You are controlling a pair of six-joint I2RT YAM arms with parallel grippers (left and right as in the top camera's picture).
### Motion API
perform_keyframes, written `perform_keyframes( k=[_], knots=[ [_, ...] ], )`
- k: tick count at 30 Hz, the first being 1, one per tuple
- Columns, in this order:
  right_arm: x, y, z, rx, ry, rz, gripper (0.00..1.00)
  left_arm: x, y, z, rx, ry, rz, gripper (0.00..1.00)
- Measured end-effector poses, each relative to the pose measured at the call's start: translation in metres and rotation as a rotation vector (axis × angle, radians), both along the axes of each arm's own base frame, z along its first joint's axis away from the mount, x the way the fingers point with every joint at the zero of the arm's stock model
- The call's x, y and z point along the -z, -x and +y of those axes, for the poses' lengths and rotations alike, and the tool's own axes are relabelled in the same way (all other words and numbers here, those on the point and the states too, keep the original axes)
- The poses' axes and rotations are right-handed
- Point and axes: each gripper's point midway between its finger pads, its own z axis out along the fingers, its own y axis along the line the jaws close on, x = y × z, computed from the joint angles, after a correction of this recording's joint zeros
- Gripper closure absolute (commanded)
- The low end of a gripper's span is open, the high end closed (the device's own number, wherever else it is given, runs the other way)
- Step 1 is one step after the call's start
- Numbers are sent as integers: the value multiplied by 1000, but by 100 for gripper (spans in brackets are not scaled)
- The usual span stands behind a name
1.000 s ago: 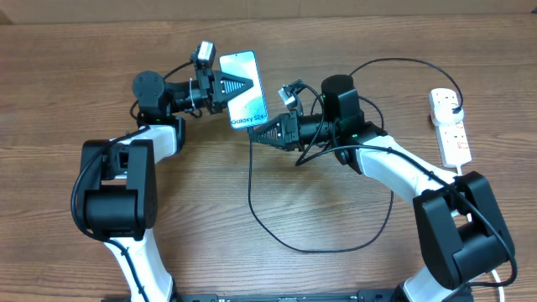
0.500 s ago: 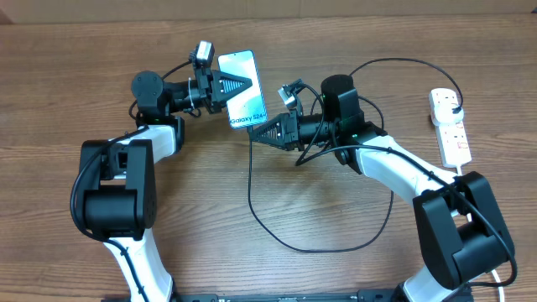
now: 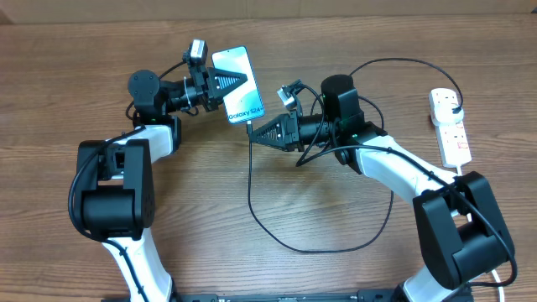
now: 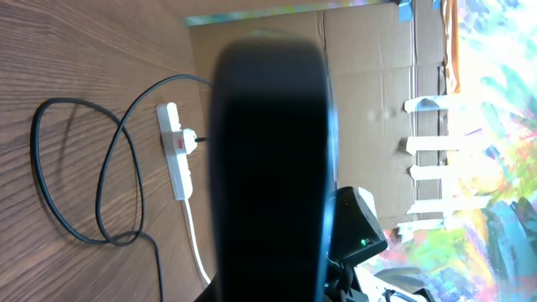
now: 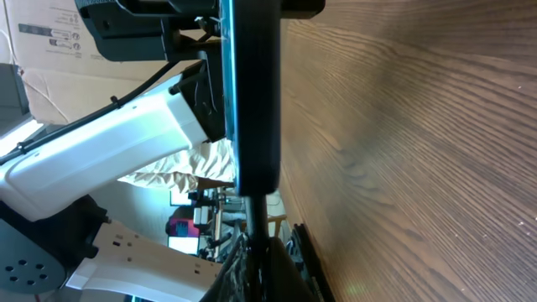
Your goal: Plug charger to phone and switch on socket
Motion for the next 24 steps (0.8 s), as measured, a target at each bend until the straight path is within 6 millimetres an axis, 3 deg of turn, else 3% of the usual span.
perform_keyframes(
  k=[24],
  knots=[
    [-1,2,0,-11,-6,2,96,0,2,-5,12,-1,-2,96]
  ],
)
